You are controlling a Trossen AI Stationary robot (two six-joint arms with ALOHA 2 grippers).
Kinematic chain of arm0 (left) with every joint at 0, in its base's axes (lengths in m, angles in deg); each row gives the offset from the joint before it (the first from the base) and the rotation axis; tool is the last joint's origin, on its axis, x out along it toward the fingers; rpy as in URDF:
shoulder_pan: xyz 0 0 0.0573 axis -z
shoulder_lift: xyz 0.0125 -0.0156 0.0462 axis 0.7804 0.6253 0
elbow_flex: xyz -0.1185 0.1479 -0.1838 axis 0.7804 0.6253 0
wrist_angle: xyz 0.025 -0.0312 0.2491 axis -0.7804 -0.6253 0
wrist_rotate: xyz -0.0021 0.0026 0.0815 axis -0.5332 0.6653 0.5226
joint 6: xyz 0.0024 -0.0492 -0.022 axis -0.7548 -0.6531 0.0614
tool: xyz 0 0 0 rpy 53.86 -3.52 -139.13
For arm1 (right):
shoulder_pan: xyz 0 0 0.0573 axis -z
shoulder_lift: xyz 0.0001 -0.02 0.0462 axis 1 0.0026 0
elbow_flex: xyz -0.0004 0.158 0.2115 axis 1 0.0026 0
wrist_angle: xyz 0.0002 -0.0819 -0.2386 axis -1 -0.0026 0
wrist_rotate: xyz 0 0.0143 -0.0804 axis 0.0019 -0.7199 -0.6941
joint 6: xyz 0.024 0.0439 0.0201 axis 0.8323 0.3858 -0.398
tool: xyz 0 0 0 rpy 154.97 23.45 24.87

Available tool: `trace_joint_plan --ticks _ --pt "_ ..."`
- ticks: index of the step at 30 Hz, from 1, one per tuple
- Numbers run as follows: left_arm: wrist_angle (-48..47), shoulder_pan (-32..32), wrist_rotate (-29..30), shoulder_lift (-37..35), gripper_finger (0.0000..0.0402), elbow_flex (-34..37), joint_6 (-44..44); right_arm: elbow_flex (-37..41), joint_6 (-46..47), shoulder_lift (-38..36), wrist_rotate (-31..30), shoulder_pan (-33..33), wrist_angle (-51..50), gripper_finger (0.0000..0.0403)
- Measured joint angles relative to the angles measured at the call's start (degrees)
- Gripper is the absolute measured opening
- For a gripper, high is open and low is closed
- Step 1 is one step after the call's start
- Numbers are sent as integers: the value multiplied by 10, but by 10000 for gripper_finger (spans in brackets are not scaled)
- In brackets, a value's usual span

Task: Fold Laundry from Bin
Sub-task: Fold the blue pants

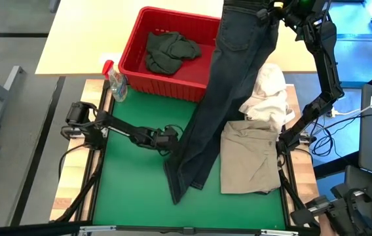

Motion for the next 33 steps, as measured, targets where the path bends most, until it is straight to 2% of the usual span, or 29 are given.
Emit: trace_joint_plan --ticks 2,6,13,16,18,19,21,26,29,33 --pt "22 -6 -5 2 166 14 -2 0 0 0 -3 0 0 45" --pt "99 -8 -58 6 166 33 12 0 -12 0 -6 0 0 43" --pt "131 1 -69 41 158 34 26 0 -14 0 -9 0 0 45" --pt "127 8 -63 53 114 33 37 0 -16 0 -10 0 -4 44" --pt "121 15 -63 53 62 33 40 0 -17 0 -12 0 -10 43" --pt "112 19 -65 47 34 33 46 0 -18 0 -12 0 -12 43" --pt "64 32 -79 25 14 33 48 0 -18 0 -13 0 -14 44" --pt "-122 82 -123 -84 5 39 25 0 -16 -7 -12 0 -19 44" --pt "-190 131 -147 -162 4 36 -12 0 -2 -17 -13 -1 -26 43" --pt "-243 197 -134 -223 3 38 -48 0 34 -17 -39 0 -81 45"
